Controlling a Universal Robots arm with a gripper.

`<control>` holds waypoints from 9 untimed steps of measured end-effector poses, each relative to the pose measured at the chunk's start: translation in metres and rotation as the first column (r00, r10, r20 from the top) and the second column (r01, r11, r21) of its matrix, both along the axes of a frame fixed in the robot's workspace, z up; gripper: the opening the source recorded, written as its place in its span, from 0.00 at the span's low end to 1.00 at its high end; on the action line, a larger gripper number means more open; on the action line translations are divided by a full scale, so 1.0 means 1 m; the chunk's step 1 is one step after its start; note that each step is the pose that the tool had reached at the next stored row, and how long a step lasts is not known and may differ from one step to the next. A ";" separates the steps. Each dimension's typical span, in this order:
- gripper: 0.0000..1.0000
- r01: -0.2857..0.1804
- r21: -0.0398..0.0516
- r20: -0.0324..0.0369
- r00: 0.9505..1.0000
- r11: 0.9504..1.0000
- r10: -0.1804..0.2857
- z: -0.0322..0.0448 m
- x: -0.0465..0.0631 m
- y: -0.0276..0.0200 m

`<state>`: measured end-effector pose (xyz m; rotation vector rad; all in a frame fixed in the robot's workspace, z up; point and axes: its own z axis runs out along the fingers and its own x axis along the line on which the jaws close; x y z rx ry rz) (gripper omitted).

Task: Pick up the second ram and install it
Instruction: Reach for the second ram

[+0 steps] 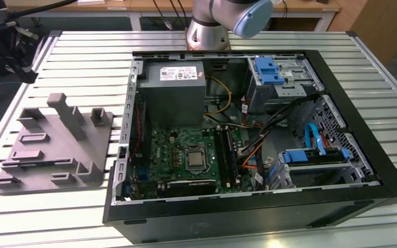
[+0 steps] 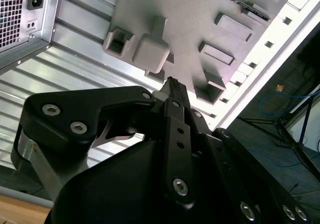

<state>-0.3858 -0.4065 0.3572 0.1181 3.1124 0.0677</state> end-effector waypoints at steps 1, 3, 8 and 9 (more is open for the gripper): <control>0.10 0.000 0.000 0.000 1.000 1.000 0.000 -0.0003 -0.001 -0.0001; 0.10 0.000 0.000 0.000 1.000 1.000 0.000 -0.0009 -0.003 -0.0003; 0.10 0.000 0.000 0.000 1.000 1.000 0.000 -0.0024 -0.008 -0.0009; 0.10 0.000 0.000 0.000 1.000 1.000 0.000 -0.0027 -0.009 -0.0010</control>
